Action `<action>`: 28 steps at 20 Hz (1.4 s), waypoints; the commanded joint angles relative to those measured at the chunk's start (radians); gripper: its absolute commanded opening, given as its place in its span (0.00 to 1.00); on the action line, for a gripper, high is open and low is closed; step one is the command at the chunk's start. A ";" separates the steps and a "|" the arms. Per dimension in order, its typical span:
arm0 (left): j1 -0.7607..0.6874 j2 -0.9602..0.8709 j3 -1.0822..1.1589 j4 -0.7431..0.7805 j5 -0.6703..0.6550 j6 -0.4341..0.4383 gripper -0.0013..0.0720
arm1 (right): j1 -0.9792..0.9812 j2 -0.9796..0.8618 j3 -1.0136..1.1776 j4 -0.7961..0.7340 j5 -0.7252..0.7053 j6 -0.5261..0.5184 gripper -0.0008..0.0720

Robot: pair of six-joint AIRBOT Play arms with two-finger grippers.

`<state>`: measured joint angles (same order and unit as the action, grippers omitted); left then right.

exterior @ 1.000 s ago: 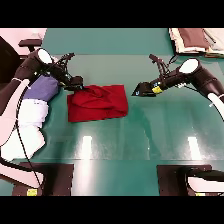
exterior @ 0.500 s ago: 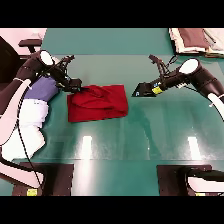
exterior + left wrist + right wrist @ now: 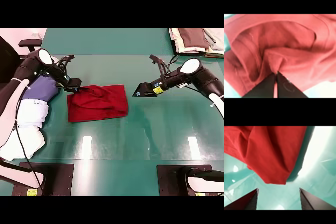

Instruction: Fold the shirts.

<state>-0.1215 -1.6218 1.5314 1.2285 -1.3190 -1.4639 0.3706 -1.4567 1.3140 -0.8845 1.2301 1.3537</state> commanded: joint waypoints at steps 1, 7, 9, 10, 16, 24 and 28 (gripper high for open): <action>-0.003 0.114 -0.007 0.065 -0.074 0.021 0.05 | -0.034 0.039 0.000 -0.002 0.008 0.000 0.79; -0.003 0.414 -0.331 0.066 -0.179 0.032 0.05 | -0.056 0.084 0.000 -0.003 0.024 0.000 0.79; -0.003 0.449 -0.454 0.066 -0.211 0.031 0.05 | -0.056 0.084 0.000 -0.003 0.027 0.000 0.79; -0.003 0.454 -0.507 0.060 -0.218 0.031 0.23 | -0.056 0.084 0.000 -0.007 0.026 0.001 0.79; -0.003 0.455 -0.504 0.034 -0.055 0.020 0.72 | -0.073 0.040 0.000 -0.004 0.038 0.000 0.88; -0.003 0.455 -0.327 -0.187 0.099 0.063 0.05 | 0.040 -0.372 0.135 0.198 -0.044 -0.035 0.88; -0.003 0.455 -0.327 -0.189 0.101 0.067 0.05 | 0.129 -0.555 0.301 0.269 -0.037 0.007 0.86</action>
<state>-0.1249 -1.1675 1.1969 1.0637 -1.2411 -1.4014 0.4450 -1.8870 1.5150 -0.6769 1.1919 1.3300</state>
